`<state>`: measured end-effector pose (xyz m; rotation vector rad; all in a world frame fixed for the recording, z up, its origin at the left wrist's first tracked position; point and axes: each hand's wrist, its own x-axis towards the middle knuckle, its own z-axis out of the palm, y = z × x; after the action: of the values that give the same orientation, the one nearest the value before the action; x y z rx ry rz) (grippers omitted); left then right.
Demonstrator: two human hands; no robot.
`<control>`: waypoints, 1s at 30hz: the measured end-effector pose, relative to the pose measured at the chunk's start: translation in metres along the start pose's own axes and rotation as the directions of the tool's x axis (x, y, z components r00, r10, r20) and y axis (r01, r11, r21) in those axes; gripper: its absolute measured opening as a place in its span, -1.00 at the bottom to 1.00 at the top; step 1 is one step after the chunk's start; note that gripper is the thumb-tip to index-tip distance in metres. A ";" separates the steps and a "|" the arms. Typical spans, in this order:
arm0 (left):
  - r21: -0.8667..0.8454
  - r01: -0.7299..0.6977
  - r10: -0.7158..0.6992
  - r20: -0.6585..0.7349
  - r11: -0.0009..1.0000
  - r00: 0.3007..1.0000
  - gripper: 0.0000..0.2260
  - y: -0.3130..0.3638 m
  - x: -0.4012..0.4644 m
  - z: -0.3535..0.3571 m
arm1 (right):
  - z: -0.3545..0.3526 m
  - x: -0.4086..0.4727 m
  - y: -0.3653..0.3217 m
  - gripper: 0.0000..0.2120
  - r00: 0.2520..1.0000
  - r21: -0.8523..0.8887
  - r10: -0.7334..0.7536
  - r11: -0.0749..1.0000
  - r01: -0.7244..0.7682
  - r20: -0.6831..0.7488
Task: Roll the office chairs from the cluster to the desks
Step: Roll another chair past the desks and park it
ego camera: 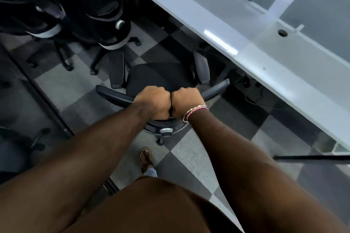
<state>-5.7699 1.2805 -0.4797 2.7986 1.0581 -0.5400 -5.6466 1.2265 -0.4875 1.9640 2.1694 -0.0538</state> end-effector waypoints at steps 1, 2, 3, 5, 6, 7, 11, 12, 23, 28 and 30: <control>0.016 -0.014 0.014 0.006 1.000 1.000 -0.71 0.017 -0.004 0.000 | 0.003 -0.016 0.005 -0.83 1.000 0.002 0.021 1.000 -0.021 -0.003; 0.035 -0.048 0.048 -0.001 0.998 0.999 -0.71 0.038 -0.009 -0.001 | 0.006 -0.039 0.012 -0.82 0.999 0.001 0.048 0.999 -0.048 0.006; 0.053 -0.088 0.088 -0.003 0.995 0.996 -0.72 0.063 -0.015 0.001 | 0.011 -0.067 0.018 -0.82 0.997 0.011 0.080 0.997 -0.080 0.022; 0.079 -0.108 0.108 0.007 0.991 0.994 -0.74 0.086 -0.022 0.003 | 0.016 -0.093 0.023 -0.81 0.994 0.027 0.105 0.994 -0.106 0.028; 0.093 -0.129 0.129 0.009 0.987 0.992 -0.75 0.102 -0.026 0.004 | 0.018 -0.111 0.027 -0.81 0.991 0.025 0.125 0.992 -0.126 0.043; 0.106 -0.160 0.159 0.018 0.981 0.987 -0.76 0.122 -0.031 0.004 | 0.023 -0.134 0.032 -0.80 0.986 0.030 0.158 0.987 -0.160 0.051; 0.168 -0.290 0.289 0.030 0.942 0.957 -0.76 0.189 -0.049 0.006 | 0.040 -0.208 0.044 -0.80 0.958 0.046 0.279 0.958 -0.283 0.066; 0.191 -0.328 0.327 0.033 0.925 0.944 -0.76 0.206 -0.054 0.007 | 0.044 -0.229 0.047 -0.81 0.946 0.050 0.316 0.946 -0.320 0.073; 0.347 -0.656 0.664 0.114 0.671 0.739 -0.76 0.343 -0.087 0.010 | 0.072 -0.384 0.054 -0.82 0.749 0.094 0.643 0.745 -0.660 0.162; 0.377 -0.780 0.794 0.161 0.500 0.586 -0.76 0.391 -0.089 0.011 | 0.079 -0.431 0.050 -0.80 0.590 0.095 0.780 0.584 -0.806 0.207; 0.392 -0.820 0.838 0.184 0.417 0.513 -0.77 0.407 -0.088 0.012 | 0.081 -0.444 0.046 -0.81 0.508 0.103 0.830 0.499 -0.861 0.231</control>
<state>-5.5676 0.9168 -0.4713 3.1785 -0.6584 -0.6047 -5.5520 0.7829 -0.4800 2.8151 0.8887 -0.2653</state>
